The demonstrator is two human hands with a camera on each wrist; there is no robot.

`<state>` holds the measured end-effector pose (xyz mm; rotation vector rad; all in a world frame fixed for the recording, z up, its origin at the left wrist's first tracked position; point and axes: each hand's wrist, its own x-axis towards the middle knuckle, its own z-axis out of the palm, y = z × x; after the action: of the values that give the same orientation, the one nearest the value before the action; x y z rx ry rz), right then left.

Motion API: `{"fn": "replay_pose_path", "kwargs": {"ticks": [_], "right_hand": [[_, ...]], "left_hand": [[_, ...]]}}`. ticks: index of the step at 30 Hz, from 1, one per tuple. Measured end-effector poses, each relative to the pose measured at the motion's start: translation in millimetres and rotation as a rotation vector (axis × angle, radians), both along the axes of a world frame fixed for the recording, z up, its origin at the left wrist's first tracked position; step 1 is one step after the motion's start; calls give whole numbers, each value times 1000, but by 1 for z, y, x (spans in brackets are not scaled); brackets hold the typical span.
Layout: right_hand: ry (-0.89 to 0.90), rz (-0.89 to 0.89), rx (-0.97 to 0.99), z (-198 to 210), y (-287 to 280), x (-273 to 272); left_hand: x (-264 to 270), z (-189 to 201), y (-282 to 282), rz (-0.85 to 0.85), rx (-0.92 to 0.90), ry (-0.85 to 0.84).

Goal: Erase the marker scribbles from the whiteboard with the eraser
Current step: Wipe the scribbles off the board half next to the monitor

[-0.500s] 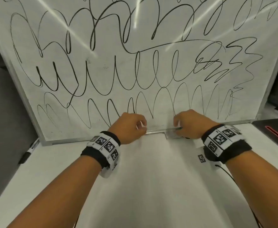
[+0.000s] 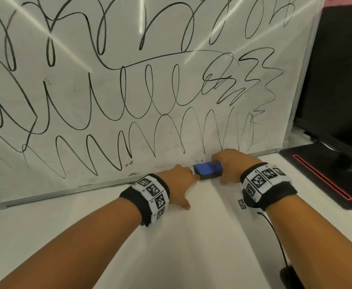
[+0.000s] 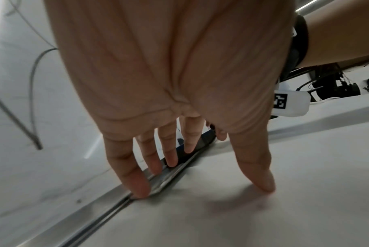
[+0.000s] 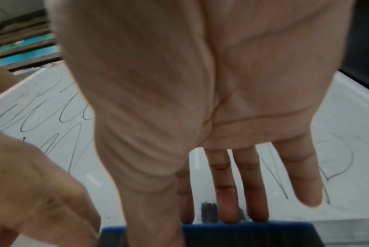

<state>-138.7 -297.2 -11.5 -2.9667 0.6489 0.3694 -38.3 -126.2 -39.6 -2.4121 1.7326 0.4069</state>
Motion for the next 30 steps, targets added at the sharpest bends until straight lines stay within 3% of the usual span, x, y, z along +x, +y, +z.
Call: {"fn": "replay_pose_path", "kwargs": {"ticks": [10,18,25,30], "right_hand": [[-94,37,-75,-11,-17,-7],[42,-14,-96,-5,-31,-16],[-213,-100,74,-1,-46,-31],[-269,-186,161,-2,-59,-44]], "left_hand": [[8,-1,-20,28,62,18],[10,-2,-32,35,137,-36],[0,-1,-50,13,110,9],[-15,1,-67,-7,116,-13]]}}
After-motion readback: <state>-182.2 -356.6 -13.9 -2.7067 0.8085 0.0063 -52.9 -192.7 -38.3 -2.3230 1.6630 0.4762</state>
